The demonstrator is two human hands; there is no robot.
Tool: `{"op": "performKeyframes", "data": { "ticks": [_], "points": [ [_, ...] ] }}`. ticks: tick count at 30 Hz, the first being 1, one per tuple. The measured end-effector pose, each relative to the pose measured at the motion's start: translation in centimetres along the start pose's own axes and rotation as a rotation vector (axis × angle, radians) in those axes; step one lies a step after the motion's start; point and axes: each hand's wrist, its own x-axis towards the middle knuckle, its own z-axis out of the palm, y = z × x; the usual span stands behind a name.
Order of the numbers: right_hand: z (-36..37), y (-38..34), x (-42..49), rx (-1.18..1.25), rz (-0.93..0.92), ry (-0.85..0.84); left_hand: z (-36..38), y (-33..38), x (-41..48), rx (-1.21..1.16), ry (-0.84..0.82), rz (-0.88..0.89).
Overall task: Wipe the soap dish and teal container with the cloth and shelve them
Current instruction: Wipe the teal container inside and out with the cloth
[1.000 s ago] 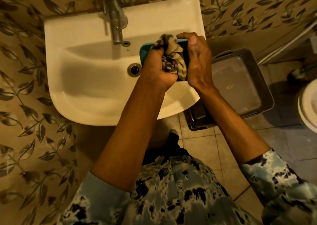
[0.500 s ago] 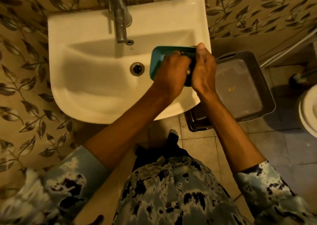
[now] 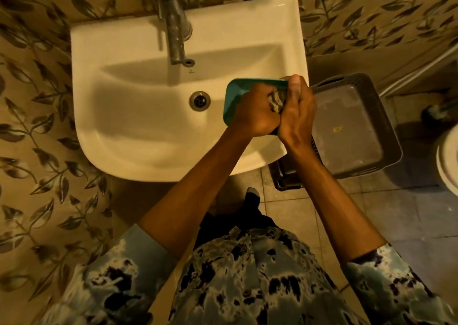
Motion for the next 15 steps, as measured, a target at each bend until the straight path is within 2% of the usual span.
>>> {"op": "performKeyframes", "data": {
  "ticks": [3, 6, 9, 11, 15],
  "points": [
    [-0.4, 0.1, 0.7, -0.021, -0.008, -0.036, -1.3, 0.0, -0.3, -0.302, -0.064, -0.025],
    [0.2, 0.1, 0.7, -0.048, -0.008, -0.075, -4.0, -0.8, -0.8, -0.295, -0.139, -0.082],
    [0.8, 0.7, 0.8, 0.027, 0.115, -0.055, -8.1, -2.4, -1.8, -0.354, -0.152, -0.098],
    [0.9, 1.1, 1.3, 0.070, 0.188, -0.029, -11.3, -3.3, -2.6, -0.427, -0.086, -0.114],
    [1.1, 1.2, 1.8, 0.070, 0.192, -0.019, -17.4, -5.4, -3.1, -0.541, 0.156, -0.141]
  ]
}}
